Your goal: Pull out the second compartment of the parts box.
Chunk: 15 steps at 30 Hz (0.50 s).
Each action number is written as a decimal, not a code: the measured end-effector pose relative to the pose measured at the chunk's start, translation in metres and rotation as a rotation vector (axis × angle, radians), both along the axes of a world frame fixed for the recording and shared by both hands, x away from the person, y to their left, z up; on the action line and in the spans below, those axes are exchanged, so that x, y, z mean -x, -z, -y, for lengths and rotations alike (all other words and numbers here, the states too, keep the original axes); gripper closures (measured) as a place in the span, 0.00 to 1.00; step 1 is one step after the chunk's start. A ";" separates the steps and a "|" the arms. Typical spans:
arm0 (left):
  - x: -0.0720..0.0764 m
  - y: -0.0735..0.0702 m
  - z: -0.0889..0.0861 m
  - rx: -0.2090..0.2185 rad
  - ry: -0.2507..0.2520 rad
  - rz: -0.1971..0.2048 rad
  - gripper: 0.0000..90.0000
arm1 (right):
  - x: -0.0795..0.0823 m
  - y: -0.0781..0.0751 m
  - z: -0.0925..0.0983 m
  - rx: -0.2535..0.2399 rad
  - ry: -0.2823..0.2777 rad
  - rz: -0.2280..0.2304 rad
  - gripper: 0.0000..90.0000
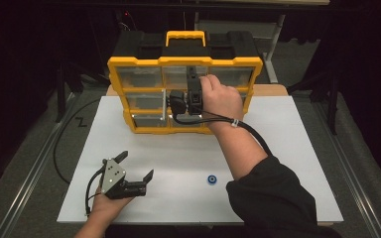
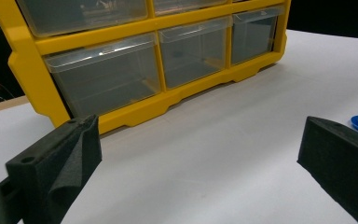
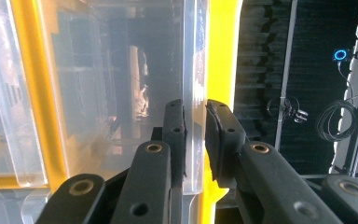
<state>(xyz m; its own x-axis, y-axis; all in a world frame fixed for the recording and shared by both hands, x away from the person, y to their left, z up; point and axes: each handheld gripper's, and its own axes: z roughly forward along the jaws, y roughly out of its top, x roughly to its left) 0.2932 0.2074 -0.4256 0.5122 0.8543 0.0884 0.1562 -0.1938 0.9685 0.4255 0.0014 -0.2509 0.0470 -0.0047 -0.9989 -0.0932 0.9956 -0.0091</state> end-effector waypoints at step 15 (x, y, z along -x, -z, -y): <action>0.000 0.000 0.001 -0.001 0.002 -0.001 0.00 | 0.021 0.002 0.003 -0.011 -0.018 0.001 0.89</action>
<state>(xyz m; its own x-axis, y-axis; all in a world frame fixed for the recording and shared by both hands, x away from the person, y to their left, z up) 0.2935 0.2063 -0.4256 0.5143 0.8530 0.0886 0.1567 -0.1950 0.9682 0.4048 -0.0016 -0.2530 0.0475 0.0068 -0.9988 -0.1109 0.9938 0.0015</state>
